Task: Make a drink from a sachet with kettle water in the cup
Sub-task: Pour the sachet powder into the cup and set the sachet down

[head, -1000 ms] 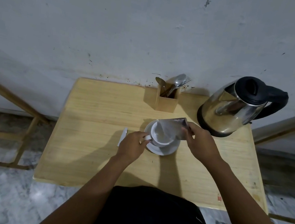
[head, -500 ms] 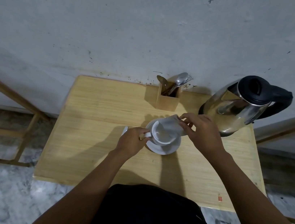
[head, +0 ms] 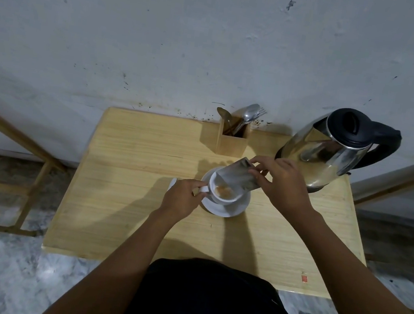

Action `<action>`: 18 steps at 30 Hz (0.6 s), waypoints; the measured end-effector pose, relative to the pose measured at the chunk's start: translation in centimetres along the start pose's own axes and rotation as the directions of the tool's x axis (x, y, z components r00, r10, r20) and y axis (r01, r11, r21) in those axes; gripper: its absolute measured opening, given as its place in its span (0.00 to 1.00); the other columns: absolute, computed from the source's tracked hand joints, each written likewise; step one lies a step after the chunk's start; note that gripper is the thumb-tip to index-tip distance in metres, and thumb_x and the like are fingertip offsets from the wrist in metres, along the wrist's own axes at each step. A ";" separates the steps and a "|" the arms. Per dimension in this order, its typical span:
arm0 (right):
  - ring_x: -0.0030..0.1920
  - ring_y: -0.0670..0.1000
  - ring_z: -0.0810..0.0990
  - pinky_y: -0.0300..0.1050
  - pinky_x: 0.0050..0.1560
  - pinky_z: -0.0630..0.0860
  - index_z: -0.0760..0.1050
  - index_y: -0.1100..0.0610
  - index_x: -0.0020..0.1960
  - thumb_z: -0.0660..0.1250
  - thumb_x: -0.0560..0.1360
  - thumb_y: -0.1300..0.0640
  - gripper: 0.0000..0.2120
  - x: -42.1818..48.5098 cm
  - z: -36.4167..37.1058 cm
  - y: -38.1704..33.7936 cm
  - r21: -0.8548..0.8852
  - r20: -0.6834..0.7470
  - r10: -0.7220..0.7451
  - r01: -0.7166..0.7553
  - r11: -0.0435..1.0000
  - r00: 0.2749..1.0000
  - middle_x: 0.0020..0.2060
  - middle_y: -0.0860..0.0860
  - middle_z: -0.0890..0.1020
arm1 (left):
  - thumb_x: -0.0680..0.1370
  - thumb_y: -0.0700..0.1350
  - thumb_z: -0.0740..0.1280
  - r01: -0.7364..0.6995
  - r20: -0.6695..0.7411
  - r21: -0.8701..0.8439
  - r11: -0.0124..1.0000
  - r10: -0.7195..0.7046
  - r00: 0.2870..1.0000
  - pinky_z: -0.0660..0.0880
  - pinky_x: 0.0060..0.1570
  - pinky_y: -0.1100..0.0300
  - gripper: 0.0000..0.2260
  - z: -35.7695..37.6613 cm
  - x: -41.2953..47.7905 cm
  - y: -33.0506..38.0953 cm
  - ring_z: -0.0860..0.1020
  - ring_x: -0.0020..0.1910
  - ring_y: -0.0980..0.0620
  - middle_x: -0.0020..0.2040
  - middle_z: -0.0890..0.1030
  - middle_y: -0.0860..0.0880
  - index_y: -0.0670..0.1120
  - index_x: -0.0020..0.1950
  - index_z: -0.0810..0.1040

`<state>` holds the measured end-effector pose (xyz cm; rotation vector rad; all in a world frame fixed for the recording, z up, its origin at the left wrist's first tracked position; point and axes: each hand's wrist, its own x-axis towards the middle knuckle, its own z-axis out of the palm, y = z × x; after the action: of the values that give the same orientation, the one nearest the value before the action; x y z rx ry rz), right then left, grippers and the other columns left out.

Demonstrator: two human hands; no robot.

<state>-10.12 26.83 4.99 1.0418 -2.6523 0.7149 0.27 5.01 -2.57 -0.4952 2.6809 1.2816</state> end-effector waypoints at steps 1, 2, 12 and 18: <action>0.37 0.52 0.82 0.53 0.51 0.74 0.80 0.55 0.53 0.74 0.73 0.56 0.10 0.0 0.0 0.0 -0.007 -0.014 -0.010 0.010 1.000 1.000 0.36 0.47 0.85 | 0.76 0.49 0.69 0.000 -0.003 -0.002 1.000 0.000 1.000 0.72 0.43 0.59 0.14 0.0 0.0 0.0 0.75 0.35 0.57 0.54 0.84 0.49 0.49 0.61 0.80; 0.37 0.52 0.82 0.53 0.51 0.75 0.79 0.55 0.54 0.74 0.73 0.56 0.10 0.0 0.0 0.0 -0.008 -0.023 -0.013 0.013 1.000 1.000 0.36 0.47 0.85 | 0.76 0.48 0.69 -0.002 -0.006 -0.003 1.000 0.002 1.000 0.72 0.43 0.59 0.14 0.0 0.0 0.0 0.74 0.35 0.57 0.55 0.84 0.48 0.49 0.61 0.80; 0.41 0.50 0.81 0.46 0.54 0.70 0.80 0.56 0.53 0.72 0.74 0.54 0.09 -0.1 0.1 0.2 0.025 -0.065 0.013 -0.011 1.000 0.998 0.38 0.47 0.85 | 0.77 0.49 0.68 -0.007 -0.021 0.012 1.000 0.007 1.000 0.71 0.42 0.60 0.13 0.1 0.0 0.0 0.74 0.35 0.57 0.56 0.84 0.50 0.49 0.61 0.80; 0.41 0.50 0.81 0.45 0.53 0.70 0.80 0.55 0.52 0.73 0.74 0.54 0.09 -0.4 0.5 0.4 0.025 -0.081 0.018 -0.016 1.000 0.997 0.38 0.47 0.85 | 0.77 0.49 0.68 -0.005 -0.013 0.017 1.000 0.005 1.000 0.73 0.44 0.59 0.14 0.1 -0.1 0.0 0.75 0.39 0.55 0.57 0.83 0.50 0.50 0.62 0.80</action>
<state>-10.13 27.04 4.23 0.9757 -2.5923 0.7773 0.36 5.08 -2.60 -0.4966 2.7030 1.2604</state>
